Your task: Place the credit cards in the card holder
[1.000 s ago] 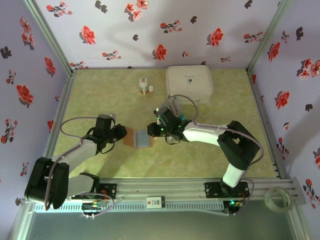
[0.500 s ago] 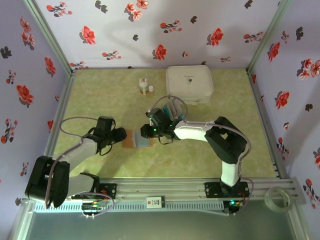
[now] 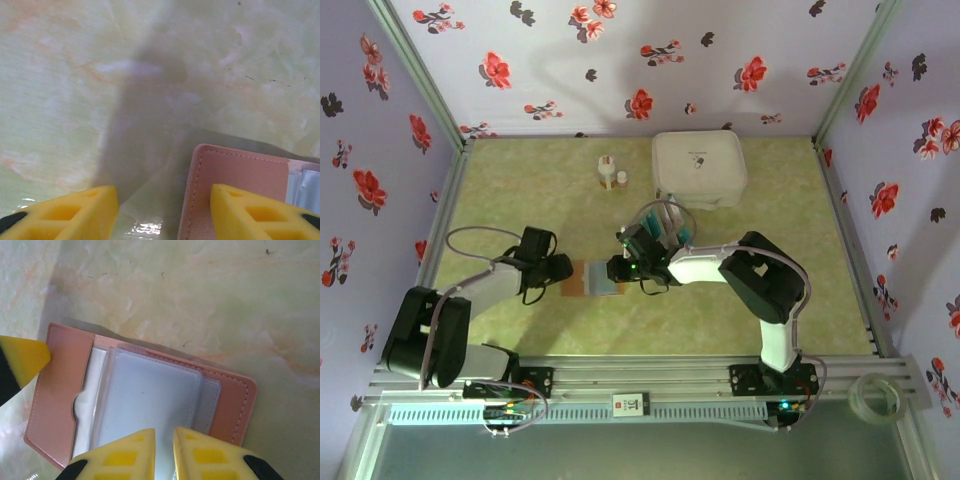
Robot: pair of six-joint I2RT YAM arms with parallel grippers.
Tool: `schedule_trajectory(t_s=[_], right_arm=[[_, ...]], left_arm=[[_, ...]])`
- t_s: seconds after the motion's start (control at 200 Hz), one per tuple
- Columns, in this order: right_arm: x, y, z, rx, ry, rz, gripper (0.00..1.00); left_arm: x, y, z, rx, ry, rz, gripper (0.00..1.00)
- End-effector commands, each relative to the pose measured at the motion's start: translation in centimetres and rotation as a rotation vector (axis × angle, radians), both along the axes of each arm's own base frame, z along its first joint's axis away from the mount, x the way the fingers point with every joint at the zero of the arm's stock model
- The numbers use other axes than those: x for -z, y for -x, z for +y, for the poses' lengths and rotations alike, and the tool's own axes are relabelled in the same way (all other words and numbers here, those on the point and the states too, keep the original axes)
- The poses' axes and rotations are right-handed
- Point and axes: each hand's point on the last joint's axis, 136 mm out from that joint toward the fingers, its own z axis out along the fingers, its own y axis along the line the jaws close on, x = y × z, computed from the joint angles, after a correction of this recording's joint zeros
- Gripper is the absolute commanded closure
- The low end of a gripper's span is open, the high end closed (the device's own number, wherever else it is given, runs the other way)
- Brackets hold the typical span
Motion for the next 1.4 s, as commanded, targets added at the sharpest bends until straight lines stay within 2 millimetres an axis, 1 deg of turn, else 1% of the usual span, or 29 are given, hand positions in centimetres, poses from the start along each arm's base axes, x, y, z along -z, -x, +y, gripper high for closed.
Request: schedule_trajectory(t_s=[0.0,0.085,0.18,0.25,0.31,0.37,0.49,0.585,0.63,0.72,0.85,1.08,1.29,1.395], right_arm=[[1.9,0.2,-1.2,0.035,0.034,0.031,0.83],[1.9,0.3,-1.2,0.038,0.027,0.037,0.83],[2.0,0.4,-1.1,0.043,0.018,0.039,0.83],[2.0,0.3,-1.1,0.050,0.009,0.040,0.83],[2.1,0.4,-1.0,0.052,0.001,0.044,0.83],[2.1,0.3,-1.0,0.056,-0.008,0.047,0.83],[2.3,0.4,-0.9,0.060,-0.020,0.052,0.83],[2.4,0.5,-0.9,0.062,-0.022,0.054,0.83],[2.5,0.4,-1.0,0.065,-0.023,0.055,0.83],[2.5,0.4,-1.0,0.070,-0.028,0.055,0.83],[2.3,0.4,-1.0,0.075,-0.033,0.052,0.82],[2.0,0.3,-1.2,0.081,-0.032,0.046,0.82],[1.6,0.3,-1.3,0.080,-0.031,0.043,0.82],[1.2,0.2,-1.4,0.080,-0.029,0.037,0.82]], left_arm=[[0.0,-0.8,0.8,0.006,-0.063,0.000,0.46],[-1.7,-1.4,0.6,0.021,-0.069,-0.022,0.45],[-4.2,-1.9,0.5,0.026,-0.060,-0.060,0.44],[-6.0,-1.8,0.3,0.020,-0.038,-0.081,0.43],[-7.5,-1.6,-0.2,0.020,0.003,-0.104,0.43],[-8.8,-1.4,-1.0,0.021,0.052,-0.123,0.43],[-10.9,-0.8,-3.4,0.044,0.168,-0.166,0.42],[-11.4,-0.4,-5.5,0.058,0.265,-0.179,0.41],[-11.3,-0.3,-6.5,0.062,0.318,-0.183,0.41],[-10.3,0.0,-8.0,0.068,0.390,-0.175,0.41],[-8.1,0.3,-8.9,0.072,0.416,-0.147,0.42],[-4.6,1.1,-7.5,0.073,0.316,-0.106,0.45],[-2.2,1.6,-6.6,0.070,0.264,-0.084,0.53],[-1.4,1.8,-6.2,0.074,0.238,-0.077,0.57]])
